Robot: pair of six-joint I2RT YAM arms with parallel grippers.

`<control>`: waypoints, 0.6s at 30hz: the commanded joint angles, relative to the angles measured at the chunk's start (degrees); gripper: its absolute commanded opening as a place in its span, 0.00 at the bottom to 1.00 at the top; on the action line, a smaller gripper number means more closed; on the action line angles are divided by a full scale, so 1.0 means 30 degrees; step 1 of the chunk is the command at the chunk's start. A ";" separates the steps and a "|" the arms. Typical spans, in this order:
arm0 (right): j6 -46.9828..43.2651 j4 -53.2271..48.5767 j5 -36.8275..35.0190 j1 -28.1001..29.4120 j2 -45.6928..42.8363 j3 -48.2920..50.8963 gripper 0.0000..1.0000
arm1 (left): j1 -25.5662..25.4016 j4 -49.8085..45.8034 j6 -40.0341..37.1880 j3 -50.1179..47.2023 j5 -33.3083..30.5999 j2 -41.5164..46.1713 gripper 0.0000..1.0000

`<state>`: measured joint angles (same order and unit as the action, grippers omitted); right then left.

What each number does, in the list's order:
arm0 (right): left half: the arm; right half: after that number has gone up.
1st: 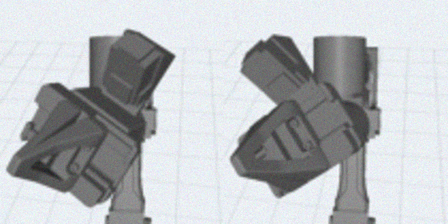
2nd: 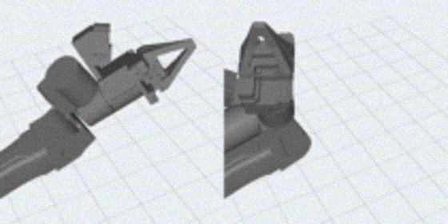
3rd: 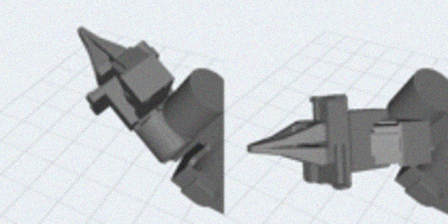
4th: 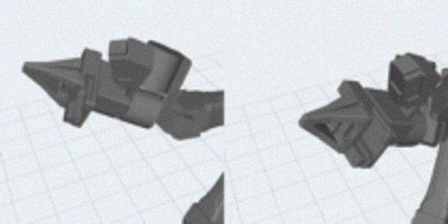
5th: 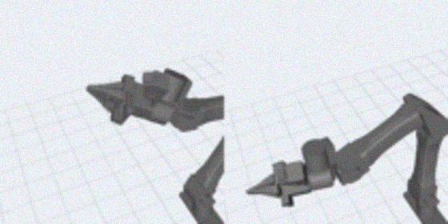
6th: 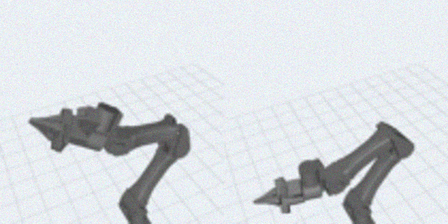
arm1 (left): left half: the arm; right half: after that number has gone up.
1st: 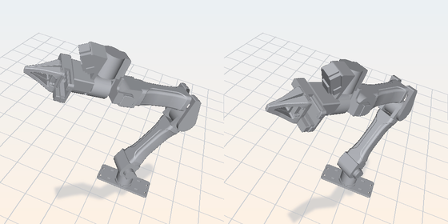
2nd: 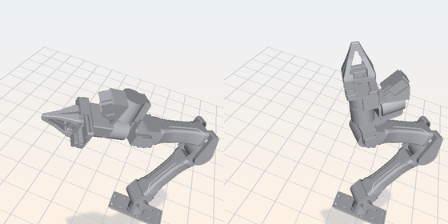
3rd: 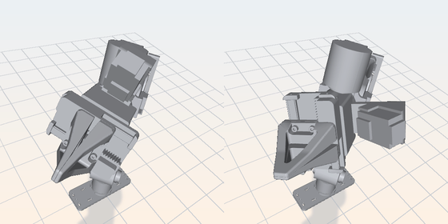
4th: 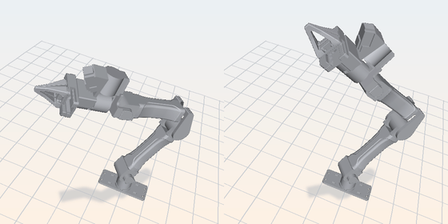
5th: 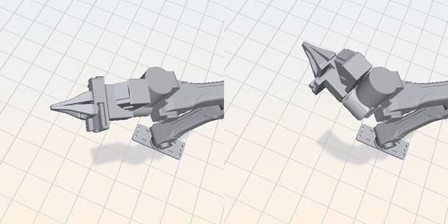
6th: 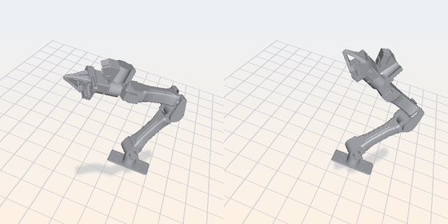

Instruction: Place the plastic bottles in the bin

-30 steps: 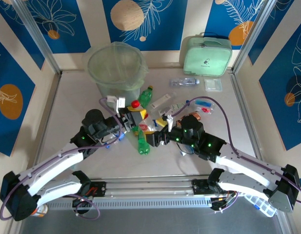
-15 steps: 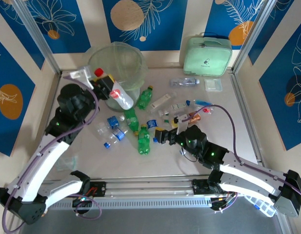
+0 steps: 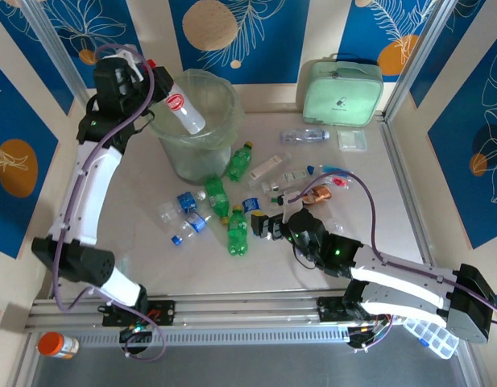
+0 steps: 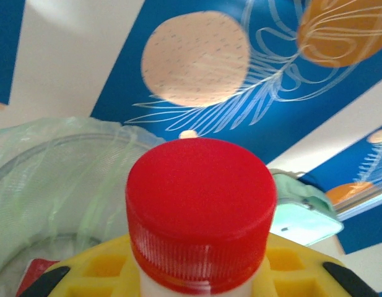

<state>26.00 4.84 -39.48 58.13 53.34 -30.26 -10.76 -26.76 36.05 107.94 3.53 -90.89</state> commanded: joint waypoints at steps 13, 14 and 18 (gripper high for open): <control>0.0350 0.0055 -0.0423 0.0209 -0.0139 -0.0880 0.95 | 0.0075 -0.3267 -0.0607 0.4137 0.2378 -0.6594 0.26; 0.0391 -0.0024 -0.0432 0.0198 -0.0115 -0.0913 0.95 | -0.0014 -0.3493 -0.0773 0.4326 0.2368 -0.6908 0.26; 0.0432 -0.0116 -0.0461 0.0192 -0.0019 -0.1031 0.95 | -0.0638 -0.4218 -0.1743 0.4647 0.1993 -0.8107 0.27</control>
<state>26.26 4.54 -39.51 58.39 53.43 -31.11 -10.94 -36.99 33.91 119.33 9.41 -114.10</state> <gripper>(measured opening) 0.951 0.297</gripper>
